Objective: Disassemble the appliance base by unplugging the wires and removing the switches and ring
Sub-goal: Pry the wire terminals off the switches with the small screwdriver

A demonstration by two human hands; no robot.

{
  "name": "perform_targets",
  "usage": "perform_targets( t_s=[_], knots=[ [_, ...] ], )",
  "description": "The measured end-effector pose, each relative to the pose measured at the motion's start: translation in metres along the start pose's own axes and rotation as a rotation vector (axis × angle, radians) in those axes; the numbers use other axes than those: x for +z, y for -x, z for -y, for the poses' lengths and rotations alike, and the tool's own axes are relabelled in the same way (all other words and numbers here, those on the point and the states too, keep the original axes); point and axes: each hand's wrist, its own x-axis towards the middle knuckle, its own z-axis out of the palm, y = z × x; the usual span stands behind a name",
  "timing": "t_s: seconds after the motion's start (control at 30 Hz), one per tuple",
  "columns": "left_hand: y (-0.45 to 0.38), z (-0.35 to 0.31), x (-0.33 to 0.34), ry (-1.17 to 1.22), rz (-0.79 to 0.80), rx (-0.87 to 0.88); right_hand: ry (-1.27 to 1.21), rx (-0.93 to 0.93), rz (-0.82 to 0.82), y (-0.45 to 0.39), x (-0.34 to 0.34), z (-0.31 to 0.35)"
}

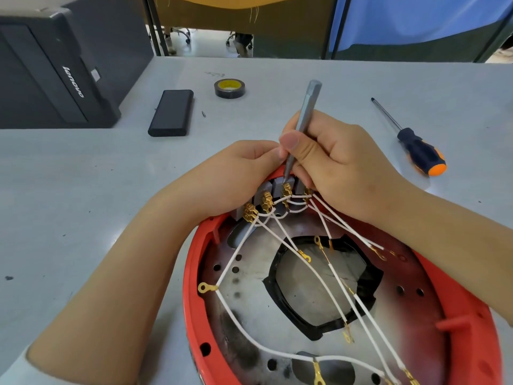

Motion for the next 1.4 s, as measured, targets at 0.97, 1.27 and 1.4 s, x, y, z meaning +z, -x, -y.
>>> perform_targets(
  t_s=[0.97, 1.27, 1.4],
  knots=[
    [0.002, -0.001, -0.001, -0.051, -0.02, 0.009, 0.102, -0.037, -0.02, 0.002, 0.002, 0.0],
    [0.003, -0.006, 0.001, -0.037, 0.005, -0.007, 0.016, 0.208, 0.043, -0.015, 0.002, 0.002],
    [0.003, -0.007, 0.001, -0.064, 0.008, -0.041, 0.011, 0.264, 0.091, -0.022, 0.0, 0.002]
  ],
)
